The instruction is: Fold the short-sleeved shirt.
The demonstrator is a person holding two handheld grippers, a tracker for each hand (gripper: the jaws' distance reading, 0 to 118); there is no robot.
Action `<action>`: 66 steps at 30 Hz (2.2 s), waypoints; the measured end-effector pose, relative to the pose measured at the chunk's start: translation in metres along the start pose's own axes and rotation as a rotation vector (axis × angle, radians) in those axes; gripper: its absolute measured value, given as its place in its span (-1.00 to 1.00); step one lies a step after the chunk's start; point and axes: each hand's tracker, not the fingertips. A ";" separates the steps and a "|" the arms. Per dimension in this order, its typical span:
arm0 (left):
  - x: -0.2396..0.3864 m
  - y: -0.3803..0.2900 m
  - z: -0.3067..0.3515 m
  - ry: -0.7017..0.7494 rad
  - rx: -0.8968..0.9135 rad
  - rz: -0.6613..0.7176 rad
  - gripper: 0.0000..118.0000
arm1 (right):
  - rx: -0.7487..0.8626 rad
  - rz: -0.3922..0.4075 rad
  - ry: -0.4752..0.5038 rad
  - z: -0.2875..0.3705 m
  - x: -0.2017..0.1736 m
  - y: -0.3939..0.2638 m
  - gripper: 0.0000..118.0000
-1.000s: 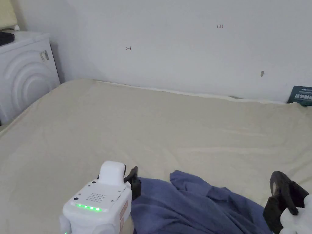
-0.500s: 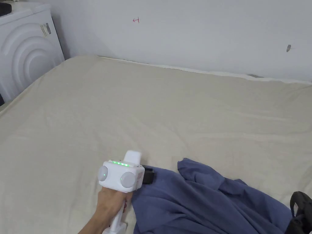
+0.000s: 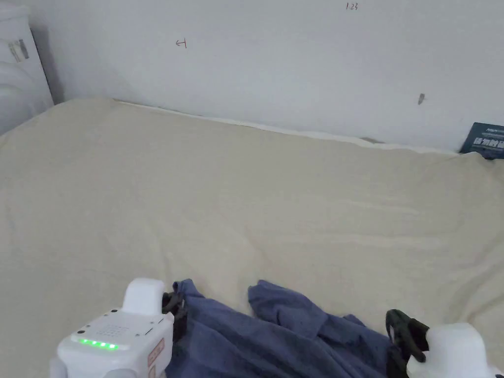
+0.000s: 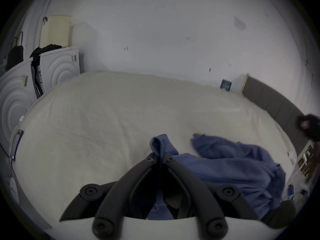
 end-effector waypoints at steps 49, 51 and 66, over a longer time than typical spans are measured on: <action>0.009 0.201 0.104 -0.032 0.407 0.047 -0.93 | 0.329 -0.155 -0.239 0.111 0.154 0.164 -0.90; 0.008 0.236 0.116 -0.035 0.439 0.050 -0.93 | 0.357 -0.184 -0.279 0.121 0.157 0.189 -0.90; -0.038 0.377 0.156 -0.053 0.558 0.070 -0.94 | 0.474 -0.245 -0.345 0.145 0.162 0.344 -0.90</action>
